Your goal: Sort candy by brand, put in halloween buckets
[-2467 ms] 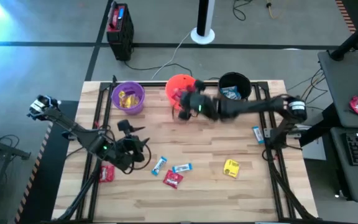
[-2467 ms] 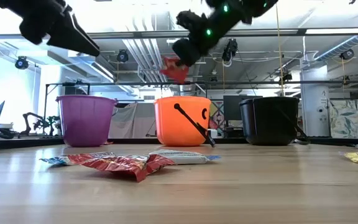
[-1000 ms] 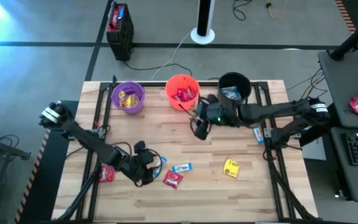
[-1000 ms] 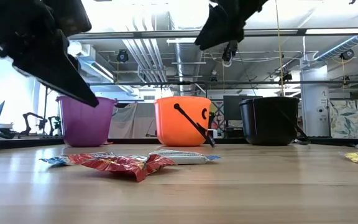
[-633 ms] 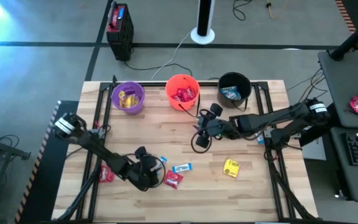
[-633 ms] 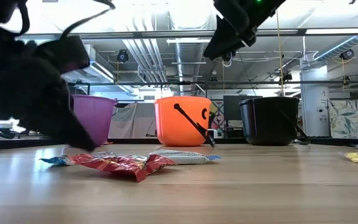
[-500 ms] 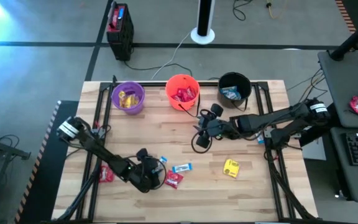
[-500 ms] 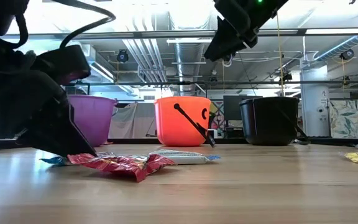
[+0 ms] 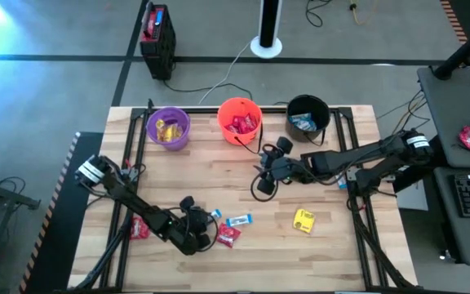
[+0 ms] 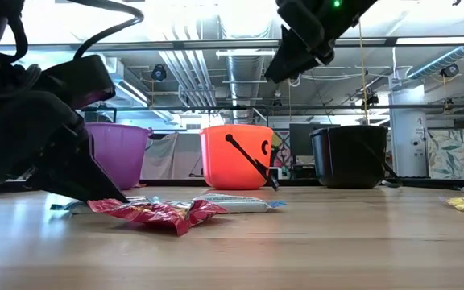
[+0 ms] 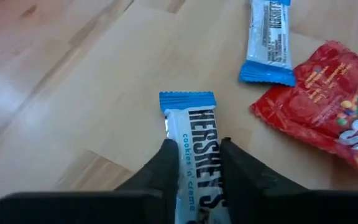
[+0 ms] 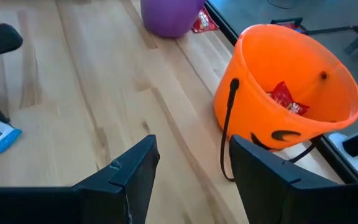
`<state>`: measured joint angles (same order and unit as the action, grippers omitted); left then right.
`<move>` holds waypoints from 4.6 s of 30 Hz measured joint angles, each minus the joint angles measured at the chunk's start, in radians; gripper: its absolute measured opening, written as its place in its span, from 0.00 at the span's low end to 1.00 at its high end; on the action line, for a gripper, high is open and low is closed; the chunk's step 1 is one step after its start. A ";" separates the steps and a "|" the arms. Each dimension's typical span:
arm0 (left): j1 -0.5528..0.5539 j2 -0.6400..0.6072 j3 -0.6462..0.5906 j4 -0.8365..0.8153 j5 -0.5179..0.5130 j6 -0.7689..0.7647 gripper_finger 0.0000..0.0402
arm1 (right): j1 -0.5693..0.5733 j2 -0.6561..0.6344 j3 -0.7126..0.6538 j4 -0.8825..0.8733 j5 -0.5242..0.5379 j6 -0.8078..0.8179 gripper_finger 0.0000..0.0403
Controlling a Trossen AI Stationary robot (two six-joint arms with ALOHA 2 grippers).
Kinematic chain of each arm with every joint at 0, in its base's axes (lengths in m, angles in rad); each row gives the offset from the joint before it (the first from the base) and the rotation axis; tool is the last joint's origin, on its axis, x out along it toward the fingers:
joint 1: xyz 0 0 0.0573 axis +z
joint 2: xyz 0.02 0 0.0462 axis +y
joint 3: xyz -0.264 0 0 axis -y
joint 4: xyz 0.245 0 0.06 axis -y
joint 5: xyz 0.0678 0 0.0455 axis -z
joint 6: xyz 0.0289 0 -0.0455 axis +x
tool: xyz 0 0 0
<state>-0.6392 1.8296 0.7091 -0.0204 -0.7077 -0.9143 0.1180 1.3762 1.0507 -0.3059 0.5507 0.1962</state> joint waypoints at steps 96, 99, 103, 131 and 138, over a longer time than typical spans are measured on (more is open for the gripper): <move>-0.087 -0.632 -0.070 -0.462 0.012 0.172 0.58 | 0.054 0.857 0.428 0.482 -0.504 -0.261 0.49; -0.087 -0.632 -0.070 -0.466 0.017 0.172 0.58 | 0.046 0.859 0.429 0.464 -0.512 -0.292 0.48; -0.087 -0.632 -0.070 -0.466 0.015 0.172 0.58 | 0.033 0.861 0.430 0.447 -0.564 -0.332 0.43; -0.087 -0.606 -0.070 -0.467 -0.045 0.145 0.58 | 0.017 0.840 0.440 0.409 -0.635 -0.386 0.02; -0.087 -0.606 -0.071 -0.467 -0.045 0.142 0.58 | 0.015 0.794 0.433 0.379 -0.620 -0.421 0.02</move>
<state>-0.7258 1.2236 0.6380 -0.4875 -0.7531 -0.7719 0.1331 2.1697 1.4837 0.0726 -0.0696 -0.2250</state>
